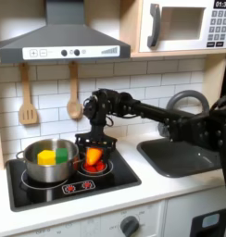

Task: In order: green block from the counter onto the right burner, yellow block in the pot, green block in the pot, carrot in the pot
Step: 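Put the carrot in the pot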

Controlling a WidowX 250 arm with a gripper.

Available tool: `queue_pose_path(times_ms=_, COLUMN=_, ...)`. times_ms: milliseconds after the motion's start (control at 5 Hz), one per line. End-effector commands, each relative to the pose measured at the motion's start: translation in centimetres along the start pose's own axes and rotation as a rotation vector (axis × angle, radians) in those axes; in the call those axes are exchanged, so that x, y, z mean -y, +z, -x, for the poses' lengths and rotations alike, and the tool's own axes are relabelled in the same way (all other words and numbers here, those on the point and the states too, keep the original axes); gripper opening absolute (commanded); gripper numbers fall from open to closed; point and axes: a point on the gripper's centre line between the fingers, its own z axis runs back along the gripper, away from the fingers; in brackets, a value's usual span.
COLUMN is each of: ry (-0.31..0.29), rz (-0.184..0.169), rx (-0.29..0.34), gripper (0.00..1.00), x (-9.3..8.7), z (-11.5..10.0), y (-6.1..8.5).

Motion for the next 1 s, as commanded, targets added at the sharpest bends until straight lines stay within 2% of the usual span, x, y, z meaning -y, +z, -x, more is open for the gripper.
queue_pose_path(times_ms=0, ry=0.018, rz=-0.008, rx=0.033, gripper=0.00, x=0.6, z=-0.9, y=0.3)
queue_pose_path(times_ms=200, ry=0.023, rz=-0.006, rx=0.037, gripper=0.00, x=0.5, z=-0.7, y=0.7)
queue_pose_path(times_ms=400, ry=0.009, rz=0.013, rx=0.040, gripper=0.00, x=1.1, z=-0.7, y=1.1)
queue_pose_path(times_ms=600, ry=0.005, rz=0.054, rx=0.038, gripper=0.00, x=2.1, z=-0.6, y=1.7)
queue_pose_path(times_ms=800, ry=-0.013, rz=0.065, rx=0.056, gripper=0.00, x=2.6, z=-0.6, y=3.4)
